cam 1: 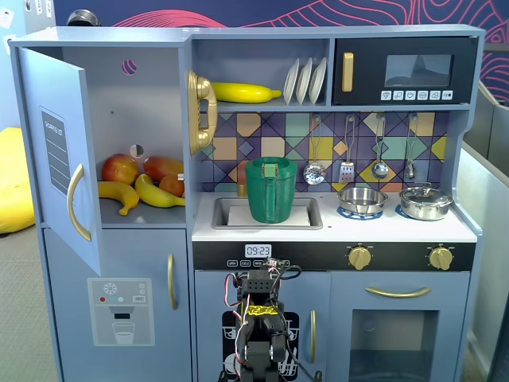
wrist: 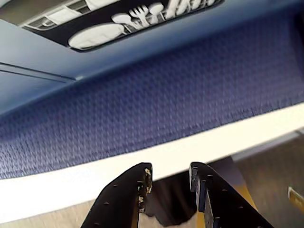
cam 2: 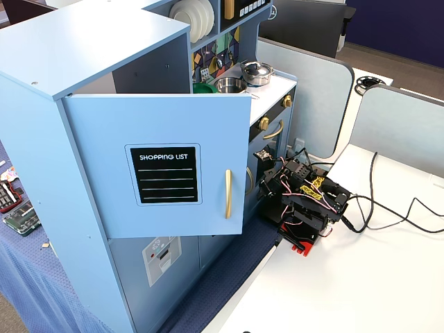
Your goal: Open the left cabinet door
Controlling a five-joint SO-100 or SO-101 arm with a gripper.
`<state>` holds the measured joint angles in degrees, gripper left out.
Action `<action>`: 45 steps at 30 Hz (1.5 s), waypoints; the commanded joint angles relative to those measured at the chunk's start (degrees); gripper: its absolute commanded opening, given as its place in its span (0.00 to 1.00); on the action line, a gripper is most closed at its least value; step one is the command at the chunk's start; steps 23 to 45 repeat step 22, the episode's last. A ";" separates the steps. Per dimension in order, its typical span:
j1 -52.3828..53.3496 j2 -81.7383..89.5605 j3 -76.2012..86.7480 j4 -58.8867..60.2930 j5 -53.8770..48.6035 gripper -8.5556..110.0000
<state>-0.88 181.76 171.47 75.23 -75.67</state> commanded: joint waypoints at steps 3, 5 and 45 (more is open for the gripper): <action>0.97 0.26 0.18 9.76 -6.42 0.07; 1.05 0.26 0.18 11.07 -8.53 0.07; 2.11 0.35 0.18 12.57 -10.81 0.08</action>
